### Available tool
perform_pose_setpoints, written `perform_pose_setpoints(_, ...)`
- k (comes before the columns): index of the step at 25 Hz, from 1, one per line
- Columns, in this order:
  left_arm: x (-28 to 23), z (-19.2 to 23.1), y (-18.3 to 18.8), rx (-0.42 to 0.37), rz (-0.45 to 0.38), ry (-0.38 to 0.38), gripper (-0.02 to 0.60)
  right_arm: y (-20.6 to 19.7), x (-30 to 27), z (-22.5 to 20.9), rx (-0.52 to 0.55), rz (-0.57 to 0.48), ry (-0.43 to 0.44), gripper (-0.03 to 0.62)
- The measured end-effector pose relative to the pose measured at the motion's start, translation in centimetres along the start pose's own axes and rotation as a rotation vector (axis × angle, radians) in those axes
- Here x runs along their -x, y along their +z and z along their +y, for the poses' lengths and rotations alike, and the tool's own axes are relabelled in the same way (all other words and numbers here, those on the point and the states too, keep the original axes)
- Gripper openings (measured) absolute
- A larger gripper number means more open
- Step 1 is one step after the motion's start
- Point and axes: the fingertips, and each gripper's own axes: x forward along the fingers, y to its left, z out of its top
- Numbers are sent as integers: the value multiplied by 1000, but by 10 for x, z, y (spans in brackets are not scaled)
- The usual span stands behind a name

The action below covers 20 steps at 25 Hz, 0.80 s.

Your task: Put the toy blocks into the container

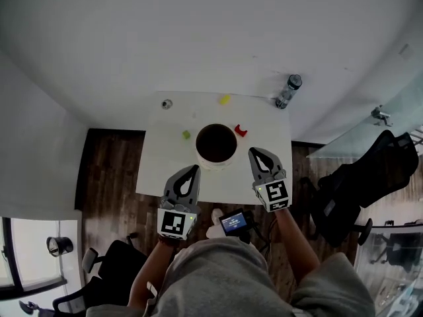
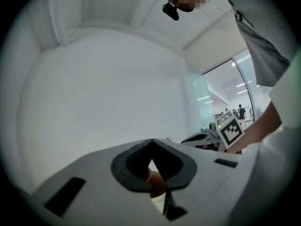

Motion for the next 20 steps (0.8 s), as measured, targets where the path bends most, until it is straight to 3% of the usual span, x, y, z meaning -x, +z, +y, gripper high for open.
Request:
perform_pose_setpoints(5,-13,13,-10,17,27,73,5,-44,-37,-33,12,61,50,5)
perform_pose_setpoints(8,-10,22,-28,-22,79,95,5,-70,-64,-43,25,104,79,5)
perform_pose_setpoints(15,-8,49,-46,-1,135,136,5,-142,-122,-58,40,257,117,9)
perform_pose_setpoints(20,-11,63,-46,22,135,150,5,-200,-148,-66,32,401,139,75)
